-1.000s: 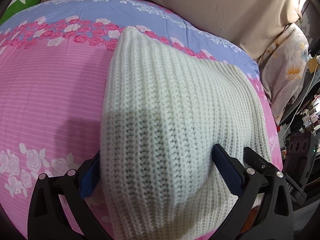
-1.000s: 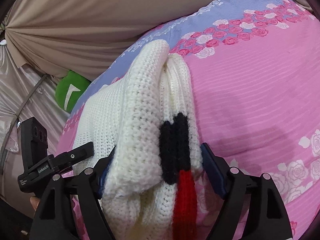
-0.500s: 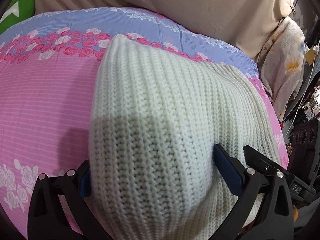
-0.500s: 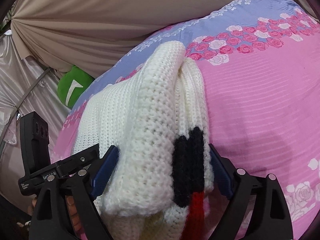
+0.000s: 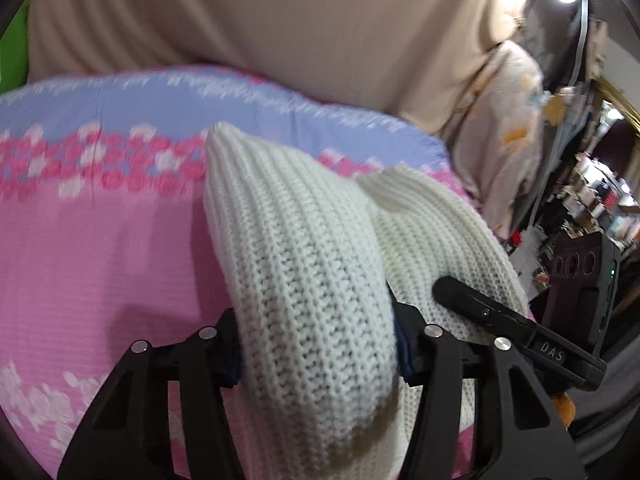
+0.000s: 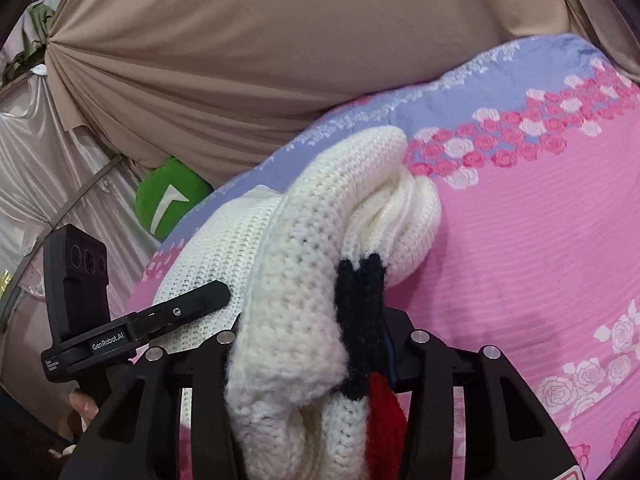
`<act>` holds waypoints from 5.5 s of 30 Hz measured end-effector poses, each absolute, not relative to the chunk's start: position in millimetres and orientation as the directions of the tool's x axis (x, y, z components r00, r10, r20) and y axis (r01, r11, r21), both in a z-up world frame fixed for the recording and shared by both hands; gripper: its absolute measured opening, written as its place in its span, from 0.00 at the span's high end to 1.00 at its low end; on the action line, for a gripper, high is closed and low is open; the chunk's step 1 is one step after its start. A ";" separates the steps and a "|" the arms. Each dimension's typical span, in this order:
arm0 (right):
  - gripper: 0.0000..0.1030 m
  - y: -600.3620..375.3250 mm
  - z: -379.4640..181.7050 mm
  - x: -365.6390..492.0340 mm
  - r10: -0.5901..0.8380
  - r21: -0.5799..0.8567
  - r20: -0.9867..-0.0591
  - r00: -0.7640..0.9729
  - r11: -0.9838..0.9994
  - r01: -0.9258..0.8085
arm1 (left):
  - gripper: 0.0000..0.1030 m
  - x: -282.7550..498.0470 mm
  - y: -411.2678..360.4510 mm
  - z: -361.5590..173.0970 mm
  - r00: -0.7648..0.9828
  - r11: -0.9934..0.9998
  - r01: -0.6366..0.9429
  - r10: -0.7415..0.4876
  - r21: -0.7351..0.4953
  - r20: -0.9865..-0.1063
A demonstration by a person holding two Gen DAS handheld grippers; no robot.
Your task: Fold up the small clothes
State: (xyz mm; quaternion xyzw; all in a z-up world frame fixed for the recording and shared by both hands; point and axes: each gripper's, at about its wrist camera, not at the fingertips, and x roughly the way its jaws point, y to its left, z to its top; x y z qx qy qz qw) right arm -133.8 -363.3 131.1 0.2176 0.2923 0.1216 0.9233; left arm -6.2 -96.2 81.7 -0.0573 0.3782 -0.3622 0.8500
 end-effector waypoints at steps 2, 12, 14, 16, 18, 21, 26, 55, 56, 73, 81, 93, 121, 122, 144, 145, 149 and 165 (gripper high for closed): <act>0.59 -353.1 158.8 -145.1 0.324 0.430 -0.441 0.837 0.895 -0.119 | 0.49 -15.2 -89.4 109.7 0.474 0.703 0.623 -0.689 -0.344 -0.548; 0.56 -299.6 265.7 -124.8 0.365 0.317 -0.172 0.915 0.900 -0.300 | 0.44 -11.0 -27.0 222.7 0.622 0.672 0.711 -0.738 -0.206 -0.262; 0.53 -292.8 257.6 -90.9 0.389 0.352 -0.192 0.901 0.884 -0.307 | 0.43 14.2 -16.2 218.1 0.661 0.713 0.671 -0.699 -0.203 -0.272; 0.45 -287.8 233.5 -49.2 0.424 0.409 -0.230 0.876 0.859 -0.308 | 0.36 44.0 -10.0 200.1 0.694 0.757 0.618 -0.652 -0.211 -0.304; 0.43 -283.8 186.4 2.3 0.445 0.472 -0.315 0.838 0.840 -0.268 | 0.25 87.4 -3.5 161.0 0.712 0.810 0.537 -0.585 -0.234 -0.389; 0.53 -282.6 108.3 54.4 0.347 0.469 -0.552 0.758 0.881 -0.062 | 0.27 138.9 11.3 90.1 0.726 0.914 0.347 -0.405 -0.212 -0.556; 0.57 -287.9 108.3 25.5 0.336 0.470 -0.500 0.798 0.879 -0.075 | 0.30 136.6 52.1 62.5 0.717 0.925 0.286 -0.380 -0.249 -0.585; 0.57 -265.8 77.9 90.4 0.362 0.451 -0.597 0.715 0.889 -0.074 | 0.42 184.9 19.6 27.3 0.608 0.859 0.384 -0.511 -0.339 -0.607; 0.55 -266.4 82.4 89.4 0.375 0.463 -0.596 0.710 0.883 -0.078 | 0.42 183.1 29.2 22.3 0.606 0.846 0.375 -0.534 -0.380 -0.590; 0.77 -230.6 84.9 11.5 0.132 0.155 -0.678 0.723 0.987 -0.035 | 0.42 110.6 33.6 29.7 0.687 0.946 0.261 -0.322 -0.192 -0.651; 0.74 -232.9 87.2 -30.7 0.126 0.197 -0.641 0.757 0.980 0.004 | 0.37 77.5 39.9 13.3 0.719 0.967 0.211 -0.251 -0.142 -0.648; 0.30 -203.4 73.8 -86.7 -0.016 0.030 -0.638 0.770 0.999 0.046 | 0.05 3.6 24.7 13.0 0.784 0.990 0.116 -0.140 -0.078 -0.605; 0.17 -206.4 70.6 -95.7 -0.060 0.013 -0.658 0.751 0.996 0.090 | 0.05 0.1 13.4 8.4 0.782 0.998 0.061 -0.030 0.028 -0.623; 0.17 -205.8 70.7 -96.0 -0.061 0.010 -0.657 0.751 0.996 0.090 | 0.05 -0.4 12.0 8.4 0.782 0.998 0.060 -0.026 0.033 -0.622; 0.17 -197.5 71.4 -96.1 -0.097 -0.022 -0.657 0.748 0.994 0.109 | 0.05 -3.5 0.0 8.8 0.794 0.988 0.061 0.038 0.142 -0.606; 0.17 -197.7 71.4 -96.3 -0.097 -0.021 -0.656 0.748 0.994 0.111 | 0.05 -3.6 -0.7 8.7 0.795 0.987 0.064 0.039 0.146 -0.605; 0.17 -198.3 71.9 -97.6 -0.098 -0.013 -0.652 0.752 0.993 0.118 | 0.05 -2.9 -2.7 8.0 0.794 0.984 0.071 0.045 0.165 -0.606; 0.17 -198.3 71.0 -97.8 -0.092 -0.006 -0.652 0.753 0.993 0.115 | 0.05 -1.8 -2.0 7.7 0.792 0.983 0.073 0.046 0.170 -0.609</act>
